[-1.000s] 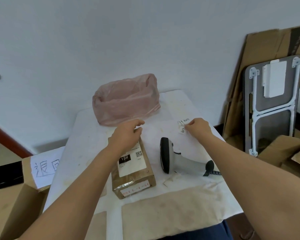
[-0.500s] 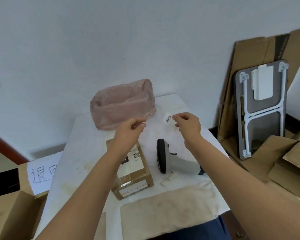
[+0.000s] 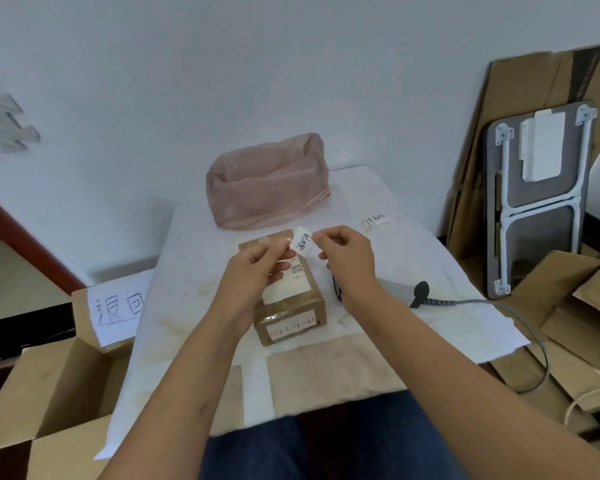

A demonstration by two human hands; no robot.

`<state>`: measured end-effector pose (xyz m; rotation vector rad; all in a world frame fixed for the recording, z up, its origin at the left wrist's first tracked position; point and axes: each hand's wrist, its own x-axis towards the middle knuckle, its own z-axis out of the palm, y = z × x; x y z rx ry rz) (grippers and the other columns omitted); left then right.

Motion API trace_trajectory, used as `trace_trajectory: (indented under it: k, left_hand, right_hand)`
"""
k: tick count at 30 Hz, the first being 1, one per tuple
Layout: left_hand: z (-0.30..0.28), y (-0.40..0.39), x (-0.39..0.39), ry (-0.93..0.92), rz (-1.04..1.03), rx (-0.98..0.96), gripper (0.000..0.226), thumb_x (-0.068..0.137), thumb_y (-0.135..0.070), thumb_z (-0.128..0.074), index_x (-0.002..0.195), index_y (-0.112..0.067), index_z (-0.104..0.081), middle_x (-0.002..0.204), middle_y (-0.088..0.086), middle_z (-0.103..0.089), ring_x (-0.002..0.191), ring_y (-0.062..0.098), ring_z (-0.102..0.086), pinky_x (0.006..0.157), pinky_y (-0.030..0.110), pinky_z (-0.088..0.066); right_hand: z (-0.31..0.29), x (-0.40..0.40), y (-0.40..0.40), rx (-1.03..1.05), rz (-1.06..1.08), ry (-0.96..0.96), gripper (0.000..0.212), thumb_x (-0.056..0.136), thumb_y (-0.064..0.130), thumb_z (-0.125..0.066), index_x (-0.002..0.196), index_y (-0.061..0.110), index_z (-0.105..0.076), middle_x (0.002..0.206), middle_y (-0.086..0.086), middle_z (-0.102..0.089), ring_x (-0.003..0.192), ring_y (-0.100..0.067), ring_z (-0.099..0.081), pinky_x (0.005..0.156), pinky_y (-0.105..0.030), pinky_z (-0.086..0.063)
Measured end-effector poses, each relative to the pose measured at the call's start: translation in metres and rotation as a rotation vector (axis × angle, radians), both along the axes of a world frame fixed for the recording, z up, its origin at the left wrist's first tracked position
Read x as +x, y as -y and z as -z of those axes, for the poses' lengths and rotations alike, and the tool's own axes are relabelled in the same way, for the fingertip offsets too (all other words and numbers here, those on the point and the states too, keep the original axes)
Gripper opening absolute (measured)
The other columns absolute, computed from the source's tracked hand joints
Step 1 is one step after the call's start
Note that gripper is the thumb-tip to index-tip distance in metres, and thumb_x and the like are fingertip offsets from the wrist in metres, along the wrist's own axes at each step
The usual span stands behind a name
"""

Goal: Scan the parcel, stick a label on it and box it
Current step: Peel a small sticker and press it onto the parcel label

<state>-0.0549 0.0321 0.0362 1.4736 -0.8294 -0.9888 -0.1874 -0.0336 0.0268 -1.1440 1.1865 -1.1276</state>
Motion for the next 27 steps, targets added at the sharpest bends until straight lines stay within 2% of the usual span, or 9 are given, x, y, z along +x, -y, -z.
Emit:
trace_trajectory:
  k: [4,8,12,14,20,23,27]
  left_hand:
    - [0.008,-0.012,0.004,-0.024,-0.020,0.002,0.020,0.093,-0.028,-0.070,0.106,-0.014,-0.079,0.096,-0.001,-0.080,0.089,0.012,-0.067,0.093,0.030,-0.055]
    - [0.013,-0.019,0.004,-0.015,-0.016,-0.003,0.021,0.093,-0.022,-0.070,0.110,-0.014,-0.077,0.090,-0.005,-0.078,0.084,0.009,-0.066,0.083,0.024,-0.053]
    - [0.017,-0.023,0.001,-0.007,-0.006,0.012,0.015,0.093,-0.023,-0.070,0.104,-0.016,-0.077,0.092,-0.006,-0.079,0.080,0.006,-0.066,0.078,0.019,-0.052]
    - [0.017,-0.023,0.000,-0.015,-0.020,0.007,0.011,0.093,-0.020,-0.070,0.101,-0.017,-0.077,0.090,-0.004,-0.079,0.076,0.005,-0.066,0.076,0.018,-0.052]
    - [0.016,-0.022,0.004,-0.055,-0.107,-0.006,0.019,0.094,-0.017,-0.068,0.109,-0.006,-0.074,0.094,0.008,-0.077,0.071,0.006,-0.065,0.072,0.020,-0.052]
    - [0.015,-0.022,0.008,-0.055,-0.124,-0.002,0.016,0.095,-0.016,-0.067,0.106,-0.006,-0.074,0.081,-0.001,-0.077,0.066,0.005,-0.065,0.068,0.017,-0.053]
    - [0.013,-0.023,0.011,-0.040,-0.106,-0.003,0.016,0.096,-0.017,-0.066,0.107,-0.008,-0.073,0.073,-0.006,-0.077,0.066,0.004,-0.065,0.071,0.019,-0.054]
  right_hand:
    - [0.003,0.005,-0.012,0.007,-0.010,-0.009,0.007,0.085,0.021,-0.070,0.085,0.014,-0.070,0.078,0.002,-0.068,0.068,-0.012,-0.062,0.068,-0.028,-0.050]
    - [0.006,0.009,-0.021,0.016,0.008,-0.034,0.007,0.082,0.026,-0.070,0.075,0.026,-0.068,0.095,-0.007,-0.071,0.082,-0.019,-0.064,0.080,-0.038,-0.054]
    - [0.004,0.010,-0.027,0.047,0.006,0.047,0.012,0.086,0.017,-0.069,0.075,0.019,-0.066,0.072,0.003,-0.064,0.069,-0.013,-0.057,0.070,-0.027,-0.048]
    - [0.003,0.011,-0.029,0.064,-0.008,0.076,0.011,0.087,0.016,-0.069,0.076,0.017,-0.066,0.068,0.005,-0.061,0.065,-0.012,-0.055,0.067,-0.025,-0.046]
    - [0.001,0.012,-0.033,0.125,-0.080,0.154,0.006,0.089,0.019,-0.068,0.083,0.018,-0.066,0.073,0.006,-0.061,0.065,-0.008,-0.054,0.064,-0.024,-0.044]
    - [0.001,0.010,-0.034,0.179,-0.111,0.206,0.006,0.091,0.021,-0.064,0.091,0.016,-0.068,0.078,0.005,-0.063,0.068,-0.010,-0.056,0.064,-0.024,-0.046]
    - [0.003,0.007,-0.035,0.188,-0.174,0.209,0.015,0.092,0.021,-0.063,0.100,0.012,-0.071,0.084,0.002,-0.067,0.071,-0.011,-0.059,0.065,-0.024,-0.048]
